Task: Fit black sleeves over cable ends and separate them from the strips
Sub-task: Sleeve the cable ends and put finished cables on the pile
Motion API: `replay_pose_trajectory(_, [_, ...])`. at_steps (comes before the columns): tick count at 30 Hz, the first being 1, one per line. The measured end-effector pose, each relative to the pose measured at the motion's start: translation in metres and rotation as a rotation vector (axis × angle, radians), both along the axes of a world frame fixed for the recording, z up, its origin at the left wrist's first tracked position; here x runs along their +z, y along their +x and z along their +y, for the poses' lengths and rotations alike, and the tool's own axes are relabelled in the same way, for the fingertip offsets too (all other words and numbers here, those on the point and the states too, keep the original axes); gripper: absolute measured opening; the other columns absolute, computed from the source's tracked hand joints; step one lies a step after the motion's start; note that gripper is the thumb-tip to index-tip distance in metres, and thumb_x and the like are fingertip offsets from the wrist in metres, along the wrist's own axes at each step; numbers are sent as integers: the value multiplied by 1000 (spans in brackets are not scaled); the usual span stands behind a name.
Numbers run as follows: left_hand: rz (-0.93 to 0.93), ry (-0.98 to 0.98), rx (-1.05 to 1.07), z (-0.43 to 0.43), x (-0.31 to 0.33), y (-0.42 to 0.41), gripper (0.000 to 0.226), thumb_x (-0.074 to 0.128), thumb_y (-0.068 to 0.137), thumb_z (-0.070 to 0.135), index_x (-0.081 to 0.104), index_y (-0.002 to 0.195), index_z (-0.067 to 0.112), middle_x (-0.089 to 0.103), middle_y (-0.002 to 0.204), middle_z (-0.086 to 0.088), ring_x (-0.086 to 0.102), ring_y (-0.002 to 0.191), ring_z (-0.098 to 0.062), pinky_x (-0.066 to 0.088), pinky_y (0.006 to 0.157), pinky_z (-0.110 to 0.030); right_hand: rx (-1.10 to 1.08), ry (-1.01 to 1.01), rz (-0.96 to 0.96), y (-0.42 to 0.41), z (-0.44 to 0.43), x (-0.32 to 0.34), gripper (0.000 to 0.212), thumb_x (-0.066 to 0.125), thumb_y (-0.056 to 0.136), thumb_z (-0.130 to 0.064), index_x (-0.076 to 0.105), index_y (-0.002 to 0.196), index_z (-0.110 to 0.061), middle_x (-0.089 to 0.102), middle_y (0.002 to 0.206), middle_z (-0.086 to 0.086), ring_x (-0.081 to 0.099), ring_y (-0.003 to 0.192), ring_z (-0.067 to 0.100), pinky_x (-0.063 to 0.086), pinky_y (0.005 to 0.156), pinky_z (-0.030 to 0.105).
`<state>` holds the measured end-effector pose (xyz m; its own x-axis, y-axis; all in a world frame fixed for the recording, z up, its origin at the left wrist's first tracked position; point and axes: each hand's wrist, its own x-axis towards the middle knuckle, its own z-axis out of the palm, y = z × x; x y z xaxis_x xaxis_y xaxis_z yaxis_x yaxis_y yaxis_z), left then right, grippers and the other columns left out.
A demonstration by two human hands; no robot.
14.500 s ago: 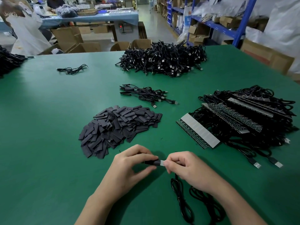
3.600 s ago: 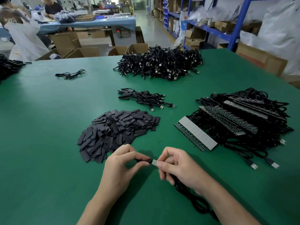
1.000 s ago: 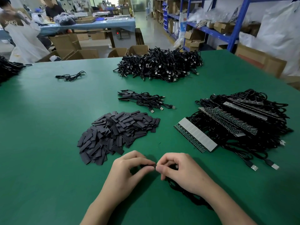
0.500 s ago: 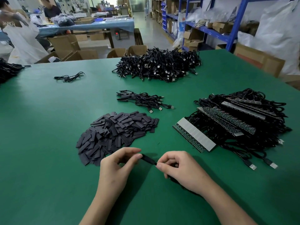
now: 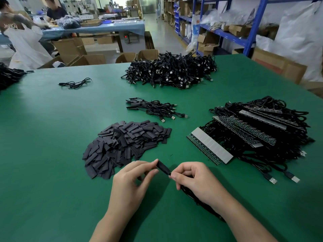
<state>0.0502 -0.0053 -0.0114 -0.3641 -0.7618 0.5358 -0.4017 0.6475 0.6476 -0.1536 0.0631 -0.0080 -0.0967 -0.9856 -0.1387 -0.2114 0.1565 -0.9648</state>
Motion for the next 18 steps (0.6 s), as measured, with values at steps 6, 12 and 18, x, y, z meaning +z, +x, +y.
replay_pose_trajectory(6, [-49,-97,-1,-2,-1,0,21,73,90,31,82,104,19,72,94,18,65,82,2,51,72,-15,6,-2,-14,-1,1,0,18,70,89,-40,74,85,-23,74,70,-1,54,64,10,45,71,30])
replay_pose_trajectory(12, [243,316,-14,4,2,-5,6,75,83,33,79,83,28,77,79,8,73,74,-8,54,69,-17,48,-27,36,0,1,1,14,69,90,-41,73,86,-29,75,73,-2,62,69,3,49,75,22])
replay_pose_trajectory(18, [436,542,-22,-3,0,-5,8,74,84,29,76,82,21,77,75,-8,72,69,-21,56,66,-25,117,-78,254,0,6,2,33,70,77,-64,68,100,-40,70,85,-11,59,75,-5,43,71,9])
